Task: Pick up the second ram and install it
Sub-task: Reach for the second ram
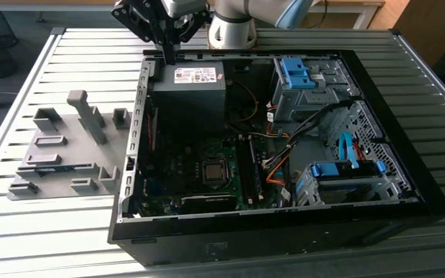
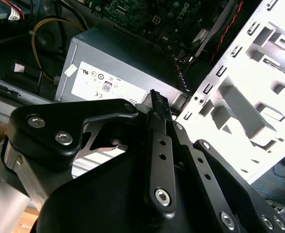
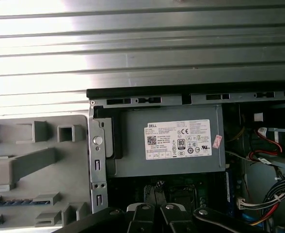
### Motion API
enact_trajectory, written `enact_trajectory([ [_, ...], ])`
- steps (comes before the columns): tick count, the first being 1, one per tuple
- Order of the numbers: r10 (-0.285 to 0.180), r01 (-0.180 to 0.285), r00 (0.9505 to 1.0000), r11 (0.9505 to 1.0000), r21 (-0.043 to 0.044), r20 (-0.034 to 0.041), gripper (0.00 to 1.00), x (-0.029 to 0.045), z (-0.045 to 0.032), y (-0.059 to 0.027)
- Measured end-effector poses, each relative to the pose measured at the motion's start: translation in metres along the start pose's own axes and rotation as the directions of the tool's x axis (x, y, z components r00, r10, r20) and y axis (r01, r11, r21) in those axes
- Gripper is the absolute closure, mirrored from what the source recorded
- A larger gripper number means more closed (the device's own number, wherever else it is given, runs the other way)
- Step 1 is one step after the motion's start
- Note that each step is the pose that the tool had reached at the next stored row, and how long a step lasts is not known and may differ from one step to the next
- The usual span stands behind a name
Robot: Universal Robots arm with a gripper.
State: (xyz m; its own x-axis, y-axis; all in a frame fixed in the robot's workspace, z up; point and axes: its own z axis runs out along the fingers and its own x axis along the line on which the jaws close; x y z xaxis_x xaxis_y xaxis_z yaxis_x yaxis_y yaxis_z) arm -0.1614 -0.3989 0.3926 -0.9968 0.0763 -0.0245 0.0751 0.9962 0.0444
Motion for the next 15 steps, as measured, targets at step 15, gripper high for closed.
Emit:
enact_trajectory([
  [15,0.000,0.000,1.0000,1.0000,0.0001,-0.0003,0.89,0.0057,0.0005,-0.0005],
])
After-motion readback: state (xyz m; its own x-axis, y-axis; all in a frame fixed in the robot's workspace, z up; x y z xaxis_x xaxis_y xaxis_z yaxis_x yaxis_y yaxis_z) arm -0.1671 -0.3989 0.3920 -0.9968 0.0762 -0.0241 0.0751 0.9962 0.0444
